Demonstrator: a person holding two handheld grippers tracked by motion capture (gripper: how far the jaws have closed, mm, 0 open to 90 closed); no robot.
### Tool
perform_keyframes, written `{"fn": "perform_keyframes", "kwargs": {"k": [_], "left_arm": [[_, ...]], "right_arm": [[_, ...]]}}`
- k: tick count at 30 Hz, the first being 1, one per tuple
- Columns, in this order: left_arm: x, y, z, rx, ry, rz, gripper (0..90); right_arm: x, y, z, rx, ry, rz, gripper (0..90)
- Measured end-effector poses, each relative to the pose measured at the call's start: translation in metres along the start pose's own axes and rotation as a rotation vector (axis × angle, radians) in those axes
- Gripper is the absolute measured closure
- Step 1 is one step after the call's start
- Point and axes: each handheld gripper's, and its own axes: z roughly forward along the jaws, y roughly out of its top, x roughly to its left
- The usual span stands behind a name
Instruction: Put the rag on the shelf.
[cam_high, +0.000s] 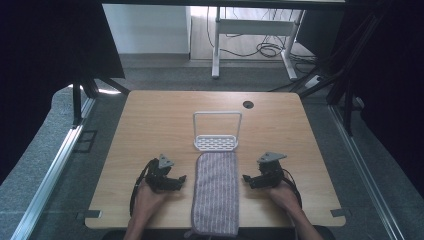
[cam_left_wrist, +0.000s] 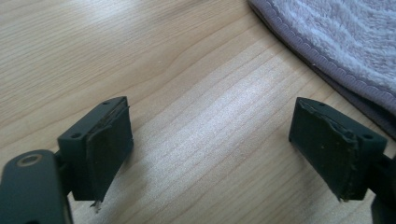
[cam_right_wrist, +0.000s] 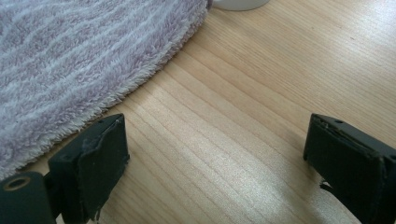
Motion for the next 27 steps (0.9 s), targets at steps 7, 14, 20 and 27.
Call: {"fn": "perform_keyframes", "kwargs": {"k": [7,14,20,27], "left_arm": [[-0.0004,-0.0004,-0.0003,-0.001,0.002,-0.001,13.6],[-0.0004,-0.0003,0.0000,0.000,0.004,-0.005,12.7],[-0.0002,-0.0003,-0.0001,-0.001,0.004,-0.007,12.9],[0.0002,-0.0003,-0.0005,0.002,0.007,-0.006,13.5]], "right_arm": [[-0.0005,-0.0001,0.0000,0.000,0.004,-0.004,6.3],[-0.0004,0.0000,0.0000,0.000,0.004,-0.003,6.2],[-0.0004,0.0000,0.0000,0.000,0.003,-0.003,6.3],[-0.0007,0.0011,0.0003,0.005,0.007,-0.006,6.3]]}}
